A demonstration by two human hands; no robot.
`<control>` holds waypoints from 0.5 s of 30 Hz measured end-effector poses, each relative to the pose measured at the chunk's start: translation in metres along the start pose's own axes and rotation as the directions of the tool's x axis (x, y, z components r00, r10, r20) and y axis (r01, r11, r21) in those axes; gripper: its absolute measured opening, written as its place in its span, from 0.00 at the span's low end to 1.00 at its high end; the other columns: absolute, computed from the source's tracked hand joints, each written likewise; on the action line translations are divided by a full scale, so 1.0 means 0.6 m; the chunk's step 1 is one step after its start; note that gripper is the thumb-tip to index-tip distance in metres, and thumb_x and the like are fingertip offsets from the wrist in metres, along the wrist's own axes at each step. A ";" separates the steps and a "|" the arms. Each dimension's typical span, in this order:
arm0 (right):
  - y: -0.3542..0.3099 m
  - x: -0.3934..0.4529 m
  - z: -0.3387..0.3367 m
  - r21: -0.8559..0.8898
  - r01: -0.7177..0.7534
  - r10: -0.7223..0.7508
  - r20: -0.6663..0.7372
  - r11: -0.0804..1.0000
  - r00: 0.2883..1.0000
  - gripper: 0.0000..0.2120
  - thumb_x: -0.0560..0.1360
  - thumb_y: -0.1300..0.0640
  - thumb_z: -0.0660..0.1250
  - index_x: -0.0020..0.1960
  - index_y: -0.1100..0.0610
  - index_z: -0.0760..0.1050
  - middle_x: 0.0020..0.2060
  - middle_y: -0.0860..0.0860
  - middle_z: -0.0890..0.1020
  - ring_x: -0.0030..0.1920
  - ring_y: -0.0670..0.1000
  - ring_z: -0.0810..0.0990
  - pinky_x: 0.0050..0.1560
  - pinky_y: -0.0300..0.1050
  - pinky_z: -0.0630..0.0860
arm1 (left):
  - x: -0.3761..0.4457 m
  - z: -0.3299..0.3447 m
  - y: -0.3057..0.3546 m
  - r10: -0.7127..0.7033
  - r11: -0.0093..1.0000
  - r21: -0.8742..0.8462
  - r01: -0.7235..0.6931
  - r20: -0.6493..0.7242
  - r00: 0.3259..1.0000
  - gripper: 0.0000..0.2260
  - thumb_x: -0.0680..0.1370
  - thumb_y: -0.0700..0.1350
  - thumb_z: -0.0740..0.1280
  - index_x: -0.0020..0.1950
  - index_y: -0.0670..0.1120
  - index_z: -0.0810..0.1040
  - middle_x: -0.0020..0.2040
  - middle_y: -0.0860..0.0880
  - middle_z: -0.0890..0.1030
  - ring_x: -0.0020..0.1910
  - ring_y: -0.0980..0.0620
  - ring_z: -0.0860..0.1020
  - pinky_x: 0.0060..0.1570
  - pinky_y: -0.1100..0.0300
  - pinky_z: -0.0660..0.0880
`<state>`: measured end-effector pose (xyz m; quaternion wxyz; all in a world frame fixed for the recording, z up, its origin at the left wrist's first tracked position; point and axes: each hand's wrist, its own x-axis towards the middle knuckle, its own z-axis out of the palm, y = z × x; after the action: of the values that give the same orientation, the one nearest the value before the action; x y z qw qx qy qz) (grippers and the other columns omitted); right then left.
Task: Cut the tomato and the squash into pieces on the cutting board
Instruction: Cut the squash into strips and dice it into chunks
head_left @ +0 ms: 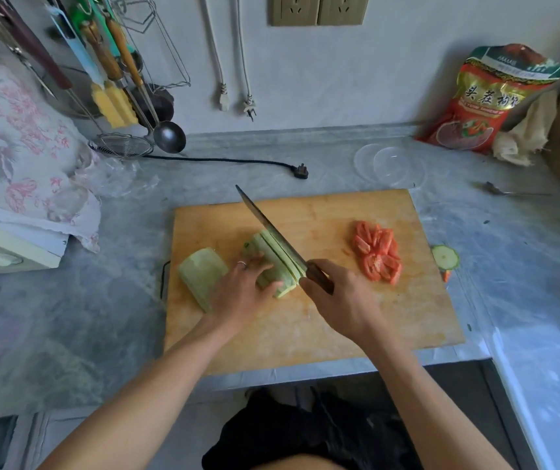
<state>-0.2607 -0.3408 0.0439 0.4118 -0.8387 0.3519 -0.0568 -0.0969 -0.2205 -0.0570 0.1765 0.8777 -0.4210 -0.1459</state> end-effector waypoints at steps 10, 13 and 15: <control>-0.017 -0.041 0.016 0.029 -0.060 0.057 0.083 0.998 0.995 0.16 0.82 0.45 0.59 0.52 0.56 0.78 0.35 0.55 0.80 0.31 0.52 0.75 0.30 0.43 0.66 | -0.007 0.021 -0.002 0.060 0.996 -0.060 -0.066 -0.098 0.993 0.26 0.75 0.65 0.59 0.61 0.49 0.81 0.71 0.49 0.75 0.54 0.44 0.82 0.42 0.53 0.81; -0.017 -0.045 0.004 0.013 -0.064 0.062 0.137 0.998 0.989 0.16 0.83 0.45 0.56 0.52 0.55 0.77 0.34 0.54 0.80 0.30 0.50 0.74 0.30 0.45 0.66 | -0.013 0.023 0.007 0.052 0.995 -0.074 -0.061 -0.126 0.991 0.25 0.76 0.63 0.58 0.61 0.49 0.81 0.69 0.49 0.76 0.51 0.44 0.83 0.37 0.54 0.80; -0.014 -0.047 0.005 -0.019 -0.061 0.063 0.148 0.998 0.987 0.16 0.83 0.45 0.56 0.52 0.54 0.76 0.33 0.51 0.78 0.30 0.50 0.74 0.30 0.45 0.67 | -0.016 0.022 0.010 0.045 0.994 -0.097 -0.056 -0.116 0.992 0.23 0.76 0.63 0.58 0.62 0.50 0.80 0.70 0.52 0.76 0.54 0.46 0.82 0.41 0.55 0.79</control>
<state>-0.2760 -0.3171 0.0535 0.4322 -0.8322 0.3467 0.0213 -0.1124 -0.2188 -0.0654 0.2477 0.8636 -0.4246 -0.1122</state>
